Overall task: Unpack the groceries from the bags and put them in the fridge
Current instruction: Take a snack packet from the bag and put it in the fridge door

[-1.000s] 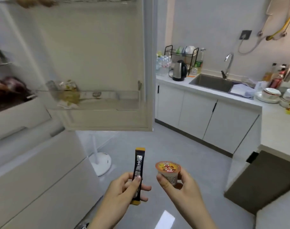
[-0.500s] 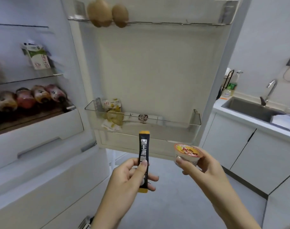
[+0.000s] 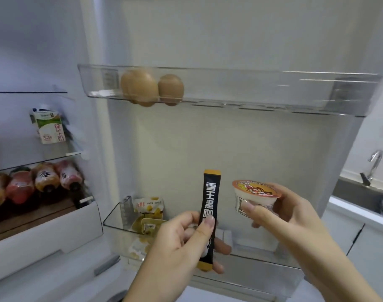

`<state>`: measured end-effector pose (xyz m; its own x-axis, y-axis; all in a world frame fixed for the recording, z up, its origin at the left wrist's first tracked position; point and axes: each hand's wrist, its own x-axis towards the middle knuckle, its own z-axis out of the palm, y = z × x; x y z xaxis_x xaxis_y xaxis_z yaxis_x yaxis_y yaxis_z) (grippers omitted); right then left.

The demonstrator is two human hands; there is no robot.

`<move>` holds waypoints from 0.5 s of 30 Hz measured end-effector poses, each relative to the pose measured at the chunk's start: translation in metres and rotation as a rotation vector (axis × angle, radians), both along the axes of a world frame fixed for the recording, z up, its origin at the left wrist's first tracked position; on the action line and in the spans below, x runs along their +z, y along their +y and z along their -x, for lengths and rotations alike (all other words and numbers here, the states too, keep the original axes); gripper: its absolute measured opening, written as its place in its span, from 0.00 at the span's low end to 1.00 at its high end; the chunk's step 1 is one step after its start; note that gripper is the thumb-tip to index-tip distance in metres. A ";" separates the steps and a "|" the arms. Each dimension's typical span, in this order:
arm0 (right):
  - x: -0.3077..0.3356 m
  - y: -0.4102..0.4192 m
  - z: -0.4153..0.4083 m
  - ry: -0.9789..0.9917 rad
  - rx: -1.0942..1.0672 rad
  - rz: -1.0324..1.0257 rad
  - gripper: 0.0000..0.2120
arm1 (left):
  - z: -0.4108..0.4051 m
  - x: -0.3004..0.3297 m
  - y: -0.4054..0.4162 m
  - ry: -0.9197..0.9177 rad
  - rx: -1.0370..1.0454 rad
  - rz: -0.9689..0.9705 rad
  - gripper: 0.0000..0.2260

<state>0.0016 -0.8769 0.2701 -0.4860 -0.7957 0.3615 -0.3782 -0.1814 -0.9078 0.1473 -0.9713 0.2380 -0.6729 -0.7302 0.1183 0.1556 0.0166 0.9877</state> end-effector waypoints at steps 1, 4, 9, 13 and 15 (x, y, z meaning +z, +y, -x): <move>0.006 -0.001 -0.002 0.019 -0.009 0.003 0.22 | 0.000 0.004 -0.003 0.013 -0.009 0.013 0.18; 0.023 0.000 -0.011 0.006 -0.015 0.017 0.17 | -0.005 0.015 -0.007 0.043 -0.041 0.038 0.18; 0.054 0.011 -0.027 0.008 -0.057 0.001 0.23 | -0.023 0.038 -0.005 0.068 -0.128 0.099 0.18; 0.087 0.022 -0.038 0.029 -0.097 0.028 0.22 | -0.037 0.066 -0.007 0.096 -0.206 0.179 0.18; 0.105 0.025 -0.043 0.047 -0.137 0.068 0.20 | -0.042 0.083 -0.009 0.129 -0.239 0.227 0.17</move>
<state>0.0444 -0.8516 0.3753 -0.5696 -0.6960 0.4372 -0.4453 -0.1858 -0.8759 0.1891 -0.9804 0.3206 -0.7907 -0.4993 0.3541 0.3044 0.1812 0.9352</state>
